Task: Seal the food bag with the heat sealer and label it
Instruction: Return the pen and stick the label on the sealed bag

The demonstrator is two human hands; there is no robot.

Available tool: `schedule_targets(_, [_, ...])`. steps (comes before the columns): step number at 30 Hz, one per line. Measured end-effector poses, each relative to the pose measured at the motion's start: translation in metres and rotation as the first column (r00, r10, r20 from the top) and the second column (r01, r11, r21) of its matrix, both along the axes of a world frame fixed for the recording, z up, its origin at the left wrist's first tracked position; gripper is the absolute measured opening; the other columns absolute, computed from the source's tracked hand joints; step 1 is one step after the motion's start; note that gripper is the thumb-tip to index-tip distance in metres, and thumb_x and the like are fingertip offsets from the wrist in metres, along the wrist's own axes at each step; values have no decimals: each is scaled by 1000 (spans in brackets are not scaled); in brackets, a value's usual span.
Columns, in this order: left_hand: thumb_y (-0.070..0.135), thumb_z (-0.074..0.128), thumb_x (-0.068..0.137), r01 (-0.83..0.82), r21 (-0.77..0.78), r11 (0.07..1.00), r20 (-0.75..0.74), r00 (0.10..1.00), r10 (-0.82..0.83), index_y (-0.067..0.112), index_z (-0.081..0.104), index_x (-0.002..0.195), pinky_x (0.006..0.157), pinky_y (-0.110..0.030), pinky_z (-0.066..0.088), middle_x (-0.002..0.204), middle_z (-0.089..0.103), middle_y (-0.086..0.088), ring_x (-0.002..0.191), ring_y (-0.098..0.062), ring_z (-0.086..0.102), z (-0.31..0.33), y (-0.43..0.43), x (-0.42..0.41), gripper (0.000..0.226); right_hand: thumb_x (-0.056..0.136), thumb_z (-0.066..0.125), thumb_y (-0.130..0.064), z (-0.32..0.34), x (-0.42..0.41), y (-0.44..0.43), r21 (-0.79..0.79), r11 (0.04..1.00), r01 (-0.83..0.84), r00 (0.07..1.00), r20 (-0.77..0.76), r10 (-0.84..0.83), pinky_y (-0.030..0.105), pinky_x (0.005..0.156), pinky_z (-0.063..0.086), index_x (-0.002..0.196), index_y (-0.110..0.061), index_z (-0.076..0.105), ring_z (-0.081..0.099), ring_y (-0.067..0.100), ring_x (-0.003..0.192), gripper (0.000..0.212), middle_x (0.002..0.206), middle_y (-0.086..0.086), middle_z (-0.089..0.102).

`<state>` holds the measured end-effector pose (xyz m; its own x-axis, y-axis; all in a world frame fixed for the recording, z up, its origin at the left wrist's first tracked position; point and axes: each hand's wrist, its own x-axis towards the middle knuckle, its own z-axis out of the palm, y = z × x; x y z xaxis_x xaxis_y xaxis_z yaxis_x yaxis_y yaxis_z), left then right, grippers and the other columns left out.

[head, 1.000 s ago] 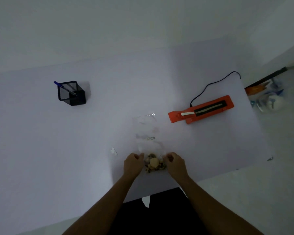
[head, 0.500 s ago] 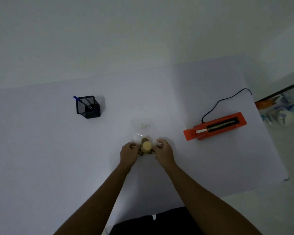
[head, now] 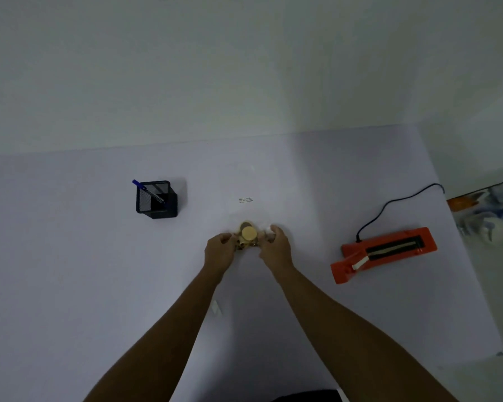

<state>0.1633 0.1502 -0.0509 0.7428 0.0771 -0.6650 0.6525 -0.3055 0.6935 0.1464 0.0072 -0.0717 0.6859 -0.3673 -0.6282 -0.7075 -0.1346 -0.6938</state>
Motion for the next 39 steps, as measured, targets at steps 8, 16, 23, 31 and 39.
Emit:
schedule_targets(8, [36,51,94,33,57,998,34,999,-35,17,69,105,82,-41,53,96,70,-7,92,-26,64,8,5,-14,28,99,45,-19,8,-29,3,31,999,26,998,65,-28,59,100,47,152,-28,23,56,31,119,58,145,10,45])
schedule_targets(16, [30,49,99,180,60,982,210,959,-189,17,63,89,65,-24,39,78,60,5,73,-10,55,47,-32,-58,22,99,49,-22,41,-91,-20,21,999,27,989,144,-29,54,91,54,136,-31,43,59,26,110,38,122,-6,52])
schedule_targets(23, [30,50,98,242,-13,970,177,955,-236,14,68,103,77,-28,44,95,67,-1,89,-18,61,60,-102,-95,24,98,50,-13,52,-157,-112,-52,999,7,998,68,-3,46,85,57,106,-30,61,63,20,93,22,105,-1,63])
schedule_targets(31, [29,38,103,209,-129,970,141,972,-190,27,57,101,92,-45,51,110,66,-3,98,-19,63,77,-209,-119,19,97,44,-8,33,-185,-311,-232,958,171,983,-27,-182,58,97,50,126,-12,56,60,35,109,31,121,14,62])
schedule_targets(39, [46,31,102,68,-144,987,163,986,-44,21,61,113,89,-30,42,113,62,2,103,-17,58,103,-302,-108,41,93,42,12,47,-139,-410,-176,979,104,994,-11,-108,40,114,31,152,-7,24,39,34,137,65,154,15,34])
